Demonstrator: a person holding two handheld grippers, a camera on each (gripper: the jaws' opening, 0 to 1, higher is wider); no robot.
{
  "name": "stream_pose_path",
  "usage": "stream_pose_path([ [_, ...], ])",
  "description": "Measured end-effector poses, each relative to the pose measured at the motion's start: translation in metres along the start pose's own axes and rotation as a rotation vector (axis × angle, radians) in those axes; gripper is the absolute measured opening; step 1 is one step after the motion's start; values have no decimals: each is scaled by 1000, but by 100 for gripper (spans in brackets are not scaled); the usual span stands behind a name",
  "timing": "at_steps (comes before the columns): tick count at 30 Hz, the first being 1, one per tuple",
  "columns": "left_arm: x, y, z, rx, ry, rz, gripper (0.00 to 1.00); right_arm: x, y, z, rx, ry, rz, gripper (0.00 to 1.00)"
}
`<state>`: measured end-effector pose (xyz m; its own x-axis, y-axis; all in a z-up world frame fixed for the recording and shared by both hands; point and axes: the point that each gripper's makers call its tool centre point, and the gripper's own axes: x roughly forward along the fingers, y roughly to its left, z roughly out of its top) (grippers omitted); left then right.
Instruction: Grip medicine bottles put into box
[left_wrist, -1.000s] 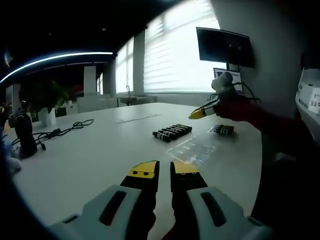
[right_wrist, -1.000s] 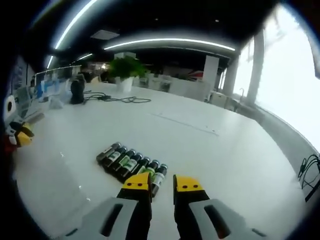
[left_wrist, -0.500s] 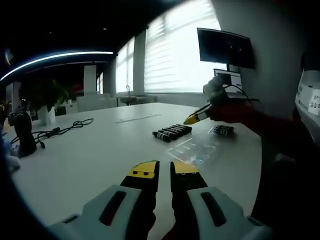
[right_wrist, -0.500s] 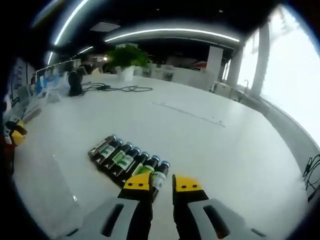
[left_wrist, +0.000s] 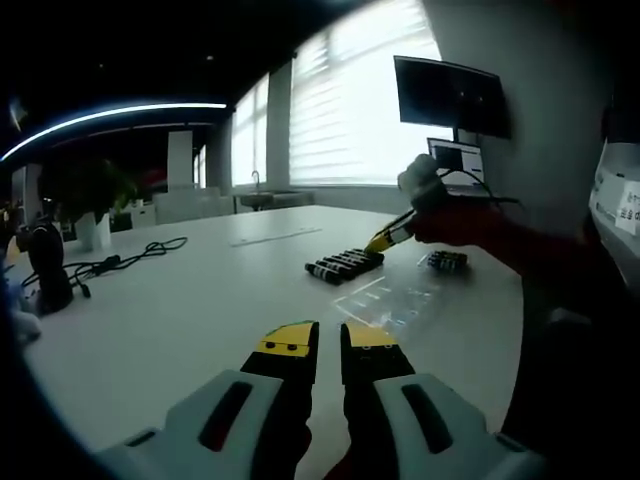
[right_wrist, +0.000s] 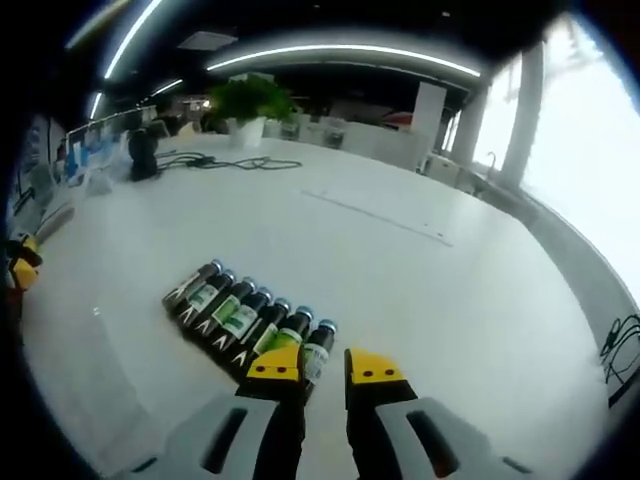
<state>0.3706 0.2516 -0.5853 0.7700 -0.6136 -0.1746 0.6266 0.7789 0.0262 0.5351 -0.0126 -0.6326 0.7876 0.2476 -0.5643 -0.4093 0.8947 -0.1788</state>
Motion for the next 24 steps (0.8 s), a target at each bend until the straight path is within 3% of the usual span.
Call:
stream_pose_path([
  [13, -1, 2, 0, 2, 0, 7, 3, 9, 1, -13, -4, 73, -2, 11],
  [24, -1, 1, 1, 8, -1, 5, 3, 9, 0, -14, 26, 67, 5, 7],
])
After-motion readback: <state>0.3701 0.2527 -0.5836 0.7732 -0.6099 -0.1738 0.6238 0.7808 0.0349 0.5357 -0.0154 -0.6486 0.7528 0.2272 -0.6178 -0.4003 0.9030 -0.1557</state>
